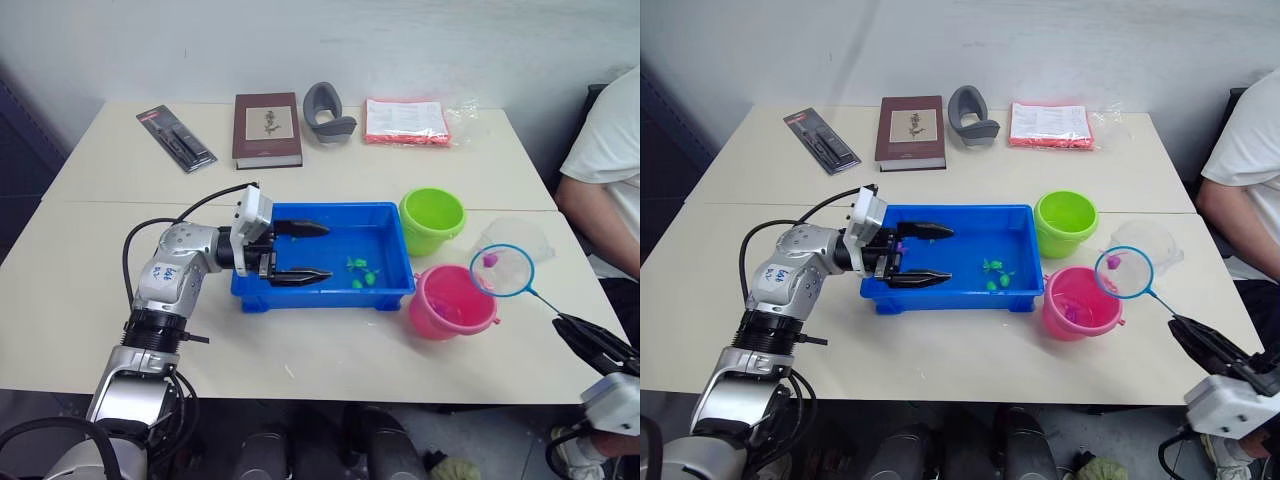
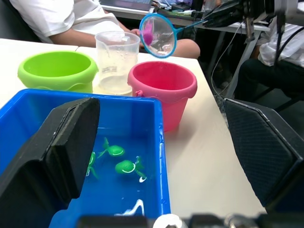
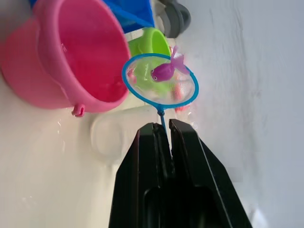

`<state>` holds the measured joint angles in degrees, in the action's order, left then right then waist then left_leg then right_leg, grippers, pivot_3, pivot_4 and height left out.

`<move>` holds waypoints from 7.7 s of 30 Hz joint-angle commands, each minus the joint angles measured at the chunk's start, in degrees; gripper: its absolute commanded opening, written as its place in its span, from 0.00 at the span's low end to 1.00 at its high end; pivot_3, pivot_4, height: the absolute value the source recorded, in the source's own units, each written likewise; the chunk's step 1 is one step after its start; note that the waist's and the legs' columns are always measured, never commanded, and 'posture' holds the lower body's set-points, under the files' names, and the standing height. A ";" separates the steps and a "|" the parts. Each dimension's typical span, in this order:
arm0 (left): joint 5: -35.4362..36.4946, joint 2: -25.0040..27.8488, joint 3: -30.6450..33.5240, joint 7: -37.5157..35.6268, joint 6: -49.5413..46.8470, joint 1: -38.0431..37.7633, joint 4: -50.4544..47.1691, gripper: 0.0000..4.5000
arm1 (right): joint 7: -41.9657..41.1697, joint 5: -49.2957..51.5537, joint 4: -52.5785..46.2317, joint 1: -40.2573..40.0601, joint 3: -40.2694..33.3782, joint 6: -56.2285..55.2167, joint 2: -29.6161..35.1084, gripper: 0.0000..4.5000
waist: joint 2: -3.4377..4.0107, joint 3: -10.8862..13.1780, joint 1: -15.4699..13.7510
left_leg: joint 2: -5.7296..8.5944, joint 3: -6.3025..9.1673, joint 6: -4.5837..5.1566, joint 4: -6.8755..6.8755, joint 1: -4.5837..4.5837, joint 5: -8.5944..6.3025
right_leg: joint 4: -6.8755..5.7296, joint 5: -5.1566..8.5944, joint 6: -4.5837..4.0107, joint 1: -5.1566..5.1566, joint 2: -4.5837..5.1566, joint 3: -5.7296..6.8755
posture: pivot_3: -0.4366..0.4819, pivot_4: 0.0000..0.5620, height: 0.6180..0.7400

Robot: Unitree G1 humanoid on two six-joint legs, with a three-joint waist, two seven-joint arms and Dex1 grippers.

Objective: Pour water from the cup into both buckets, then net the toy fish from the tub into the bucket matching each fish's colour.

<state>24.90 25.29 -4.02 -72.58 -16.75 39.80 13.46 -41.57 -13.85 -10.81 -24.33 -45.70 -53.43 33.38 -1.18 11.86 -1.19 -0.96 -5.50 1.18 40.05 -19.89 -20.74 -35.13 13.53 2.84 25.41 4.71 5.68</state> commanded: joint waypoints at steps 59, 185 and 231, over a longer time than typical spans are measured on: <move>1.22 31.53 22.84 14.58 -14.32 -24.77 -13.68 0.99 | -2.06 12.11 21.84 77.31 77.77 83.32 -16.27 0.00 | -0.05 -0.02 2.95 | -0.54 -0.10 -0.46 0.04 -0.69 -0.12 | -0.77 0.41 -0.77 1.10 -0.10 0.33 | 0.48 0.27 1.00; -3.47 1.10 0.89 0.78 5.71 -0.27 2.59 0.99 | 54.94 -39.62 1.35 -4.87 8.64 -1.60 13.55 0.00 | -0.14 -0.08 1.47 | -0.70 -1.11 -0.82 -0.56 0.81 -0.09 | -0.46 0.45 -0.62 0.01 -0.83 -1.19 | 0.48 0.27 1.00; -3.70 0.93 0.73 2.15 5.09 -1.70 0.43 0.99 | 44.57 -31.53 -3.56 -4.85 8.29 -4.69 16.02 0.00 | -0.14 -0.08 1.49 | -0.81 -1.29 -0.88 -0.67 0.89 -0.14 | -0.39 0.45 -0.62 0.05 -1.02 -1.37 | 0.48 0.27 1.00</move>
<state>20.91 26.17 -3.51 -70.60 -11.98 37.58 15.95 2.32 -46.67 -13.39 -29.13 -36.40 -57.67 49.50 -1.33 11.78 0.30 -1.77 -6.79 0.30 39.38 -19.00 -20.88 -35.52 13.97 2.22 25.46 3.68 4.31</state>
